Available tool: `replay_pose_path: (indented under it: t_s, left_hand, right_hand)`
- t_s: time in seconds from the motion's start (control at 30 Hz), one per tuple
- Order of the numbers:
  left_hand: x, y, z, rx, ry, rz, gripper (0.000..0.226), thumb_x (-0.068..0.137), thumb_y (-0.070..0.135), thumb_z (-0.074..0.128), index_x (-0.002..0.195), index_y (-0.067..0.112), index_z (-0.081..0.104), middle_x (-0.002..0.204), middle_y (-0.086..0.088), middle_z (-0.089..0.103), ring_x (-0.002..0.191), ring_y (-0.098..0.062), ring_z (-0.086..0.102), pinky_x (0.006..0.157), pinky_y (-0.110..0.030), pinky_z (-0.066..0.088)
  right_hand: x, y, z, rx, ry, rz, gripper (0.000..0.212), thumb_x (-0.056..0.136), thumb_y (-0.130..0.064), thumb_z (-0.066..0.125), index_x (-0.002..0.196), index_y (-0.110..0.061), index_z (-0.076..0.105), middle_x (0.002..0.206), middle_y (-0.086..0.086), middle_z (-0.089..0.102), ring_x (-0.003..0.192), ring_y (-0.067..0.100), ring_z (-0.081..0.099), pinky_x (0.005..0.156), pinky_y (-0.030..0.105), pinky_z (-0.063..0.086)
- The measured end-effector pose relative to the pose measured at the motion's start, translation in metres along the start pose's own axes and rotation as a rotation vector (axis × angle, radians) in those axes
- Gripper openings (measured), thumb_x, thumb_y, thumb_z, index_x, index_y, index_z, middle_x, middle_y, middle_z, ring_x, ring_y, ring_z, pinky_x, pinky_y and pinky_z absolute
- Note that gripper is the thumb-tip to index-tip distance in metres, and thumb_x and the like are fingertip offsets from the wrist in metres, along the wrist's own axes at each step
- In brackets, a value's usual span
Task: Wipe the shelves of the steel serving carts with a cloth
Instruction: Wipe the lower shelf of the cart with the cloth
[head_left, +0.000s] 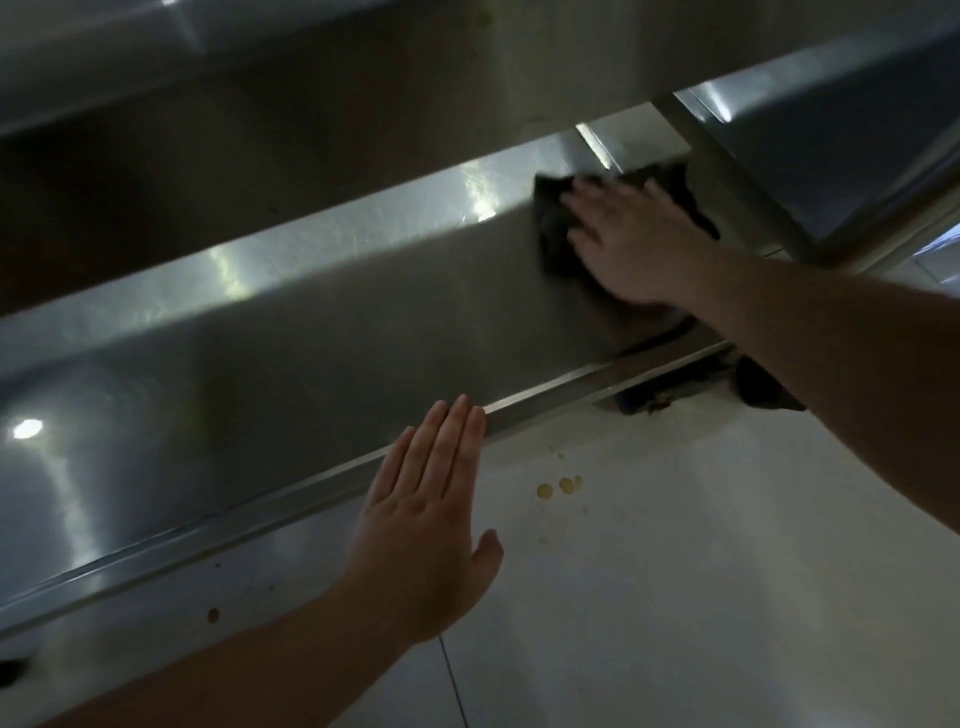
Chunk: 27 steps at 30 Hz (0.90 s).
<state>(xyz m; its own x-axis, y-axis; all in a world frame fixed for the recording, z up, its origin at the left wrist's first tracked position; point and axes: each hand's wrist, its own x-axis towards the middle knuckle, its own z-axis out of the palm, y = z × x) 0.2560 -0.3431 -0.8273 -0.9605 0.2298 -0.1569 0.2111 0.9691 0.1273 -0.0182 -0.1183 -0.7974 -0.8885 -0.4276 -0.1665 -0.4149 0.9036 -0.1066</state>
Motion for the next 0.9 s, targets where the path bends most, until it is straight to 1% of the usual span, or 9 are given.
replay_pose_path:
  t_s: [0.1, 0.17, 0.23, 0.33, 0.47, 0.53, 0.63, 0.77, 0.9]
  left_hand:
    - [0.001, -0.001, 0.001, 0.004, 0.006, 0.002, 0.110, 0.083, 0.053, 0.056, 0.168, 0.010, 0.001, 0.177, -0.006, 0.001, 0.163, -0.021, -0.003, 0.131, -0.041, 0.002]
    - [0.001, -0.001, 0.001, 0.011, -0.002, -0.004, 0.110, 0.084, 0.054, 0.055, 0.168, 0.010, -0.001, 0.177, -0.006, 0.000, 0.163, -0.021, -0.005, 0.131, -0.042, 0.002]
    - [0.001, -0.001, 0.001, 0.007, -0.009, 0.000, 0.110, 0.084, 0.054, 0.055, 0.168, 0.010, -0.001, 0.177, -0.006, -0.001, 0.163, -0.021, -0.005, 0.131, -0.041, 0.000]
    - [0.001, -0.003, 0.002, 0.022, -0.003, 0.004, 0.109, 0.084, 0.055, 0.051, 0.168, 0.011, -0.003, 0.177, -0.005, -0.002, 0.163, -0.020, -0.006, 0.130, -0.039, -0.004]
    - [0.001, -0.003, 0.004, 0.042, -0.013, -0.015, 0.110, 0.085, 0.055, 0.050, 0.168, 0.012, -0.007, 0.177, -0.005, -0.005, 0.163, -0.019, -0.008, 0.129, -0.041, -0.002]
    - [0.001, -0.003, 0.004, 0.028, -0.017, -0.009, 0.111, 0.084, 0.054, 0.052, 0.168, 0.012, -0.008, 0.177, -0.005, -0.006, 0.163, -0.019, -0.007, 0.129, -0.042, 0.000]
    - [0.001, -0.001, 0.002, 0.015, -0.018, -0.006, 0.113, 0.082, 0.055, 0.054, 0.168, 0.011, -0.007, 0.177, -0.005, -0.003, 0.163, -0.020, -0.006, 0.129, -0.042, 0.000]
    - [0.000, -0.001, 0.000, 0.000, -0.013, -0.011, 0.113, 0.081, 0.055, 0.054, 0.168, 0.012, -0.005, 0.177, -0.004, -0.001, 0.163, -0.019, -0.004, 0.130, -0.041, 0.001]
    - [0.000, -0.002, 0.001, -0.019, 0.008, 0.014, 0.113, 0.081, 0.054, 0.054, 0.168, 0.011, -0.004, 0.177, -0.006, 0.002, 0.163, -0.021, -0.002, 0.131, -0.043, 0.006]
  right_hand:
    - [0.057, 0.001, -0.012, 0.066, 0.016, 0.201, 0.063, 0.108, -0.049, 0.017, 0.166, -0.024, 0.016, 0.174, -0.005, 0.007, 0.160, 0.023, 0.003, 0.128, 0.054, 0.002]
    - [0.072, -0.017, -0.012, 0.089, -0.007, 0.242, 0.064, 0.107, -0.048, 0.016, 0.166, -0.023, 0.013, 0.175, -0.004, 0.003, 0.160, 0.024, 0.000, 0.128, 0.054, -0.001]
    - [0.063, -0.044, -0.004, 0.096, 0.014, 0.164, 0.063, 0.108, -0.047, 0.019, 0.166, -0.023, 0.015, 0.175, -0.004, 0.006, 0.160, 0.023, 0.004, 0.128, 0.052, 0.000]
    - [0.016, -0.077, 0.010, 0.101, 0.018, -0.071, 0.061, 0.109, -0.048, 0.025, 0.165, -0.026, 0.022, 0.174, -0.007, 0.012, 0.159, 0.019, 0.010, 0.128, 0.048, 0.005]
    - [-0.077, -0.079, 0.021, 0.045, -0.090, -0.276, 0.068, 0.103, -0.058, 0.008, 0.165, -0.033, 0.014, 0.173, -0.015, 0.006, 0.160, 0.012, 0.002, 0.129, 0.046, 0.004]
    - [-0.105, -0.059, 0.018, 0.071, -0.127, -0.201, 0.065, 0.104, -0.058, 0.008, 0.165, -0.036, 0.009, 0.172, -0.018, 0.000, 0.159, 0.008, -0.004, 0.130, 0.044, 0.001]
    - [-0.106, -0.034, 0.013, 0.117, -0.113, -0.046, 0.059, 0.109, -0.050, 0.022, 0.166, -0.034, 0.013, 0.173, -0.017, 0.002, 0.160, 0.012, -0.001, 0.129, 0.045, 0.002]
    - [-0.042, -0.018, 0.007, 0.145, -0.020, 0.112, 0.059, 0.110, -0.045, 0.028, 0.165, -0.025, 0.022, 0.174, -0.006, 0.010, 0.160, 0.023, 0.009, 0.127, 0.052, 0.004]
    - [0.046, -0.023, -0.013, 0.136, -0.028, 0.213, 0.063, 0.108, -0.047, 0.022, 0.166, -0.022, 0.018, 0.175, -0.002, 0.006, 0.160, 0.026, 0.007, 0.128, 0.055, 0.001]
